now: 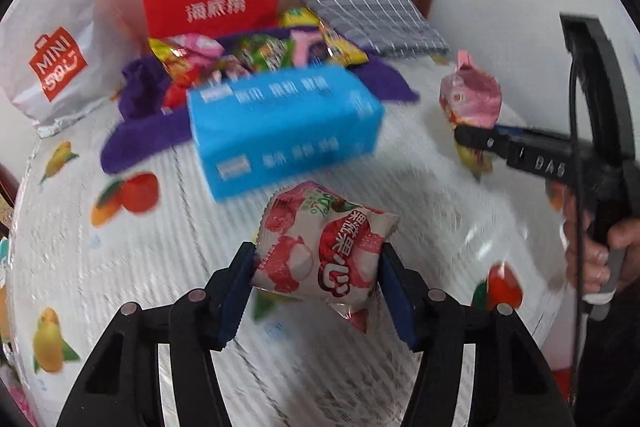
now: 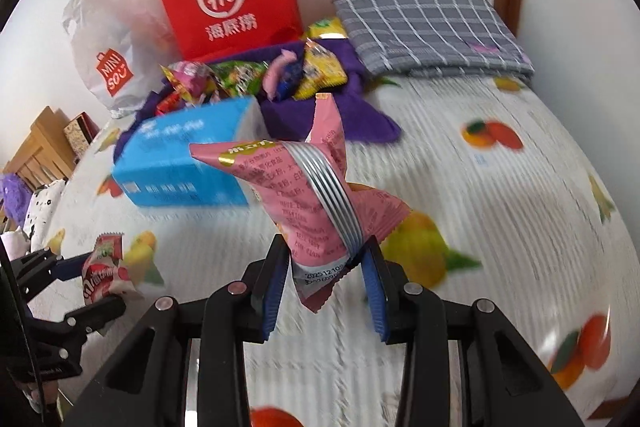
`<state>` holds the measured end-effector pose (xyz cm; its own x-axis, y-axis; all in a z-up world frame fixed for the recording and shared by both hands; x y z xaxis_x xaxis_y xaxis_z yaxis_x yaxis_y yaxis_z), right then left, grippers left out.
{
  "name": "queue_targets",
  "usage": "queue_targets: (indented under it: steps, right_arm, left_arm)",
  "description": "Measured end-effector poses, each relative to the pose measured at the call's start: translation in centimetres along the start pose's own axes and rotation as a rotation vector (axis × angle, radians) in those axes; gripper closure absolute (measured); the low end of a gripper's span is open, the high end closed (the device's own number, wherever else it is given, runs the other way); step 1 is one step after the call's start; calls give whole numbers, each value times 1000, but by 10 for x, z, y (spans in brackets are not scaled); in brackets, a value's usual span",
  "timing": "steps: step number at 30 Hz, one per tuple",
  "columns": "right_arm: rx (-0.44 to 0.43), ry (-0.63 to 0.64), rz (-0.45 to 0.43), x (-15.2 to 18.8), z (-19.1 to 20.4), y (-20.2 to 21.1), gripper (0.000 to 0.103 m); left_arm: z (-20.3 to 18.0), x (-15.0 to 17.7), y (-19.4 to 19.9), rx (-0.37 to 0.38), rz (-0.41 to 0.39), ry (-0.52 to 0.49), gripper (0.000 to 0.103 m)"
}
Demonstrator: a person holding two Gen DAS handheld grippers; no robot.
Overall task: Organize snacks
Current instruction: 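Carry both pink candies over the purple towel with both tools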
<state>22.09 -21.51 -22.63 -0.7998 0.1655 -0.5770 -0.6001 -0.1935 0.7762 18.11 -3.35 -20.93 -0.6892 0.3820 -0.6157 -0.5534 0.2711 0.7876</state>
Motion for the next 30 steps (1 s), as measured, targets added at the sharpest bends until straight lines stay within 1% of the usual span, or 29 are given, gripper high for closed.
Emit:
queue_targets:
  steps: [2,6,9,13,17,22,24,27,30]
  right_arm:
    - [-11,20,-11,-15,11,-2,66]
    - [-23,44,-28,-44,26,-10,66]
    - [-33,47,-23,-67,36,-21,66]
    - [-43,55,-18,-91,48,-36,66]
    - [-57,57,-6,-113,59,-56,66]
    - [-63,83,19,-135,74,-83,66]
    - [-69,95,27,-144,81,-94,66]
    - [-70,100,51,-153,87,-110,66]
    - [-61,109,87,-154,90,-127,66]
  left_arm:
    - [12,-15,5,0,-16,16,44]
    - [38,-45,10,-46,-39,33,44]
    - [62,-70,10,-67,-56,61,44]
    - [89,-93,7,-103,-71,79,44]
    - [114,-113,-6,-129,-72,99,44]
    - [138,-126,-28,-135,-58,127,43]
    - [147,-133,-40,-127,-50,143,43]
    - [154,-140,-59,-116,-40,156,43]
    - [162,-143,-81,-130,-17,167,43]
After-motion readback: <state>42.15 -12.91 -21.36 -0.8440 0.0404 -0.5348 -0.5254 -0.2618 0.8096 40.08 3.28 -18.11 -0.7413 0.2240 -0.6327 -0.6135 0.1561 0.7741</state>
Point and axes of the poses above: each gripper's, at about its wrist camera, not at the fingertips, and y roughly against the way its jaws point, z to its left, x to its underside, the point moved 9 cm from there along -y, roughly the way its jaws point, and after that the axes turned 10 degrees about -y, right-handed, at the moved point
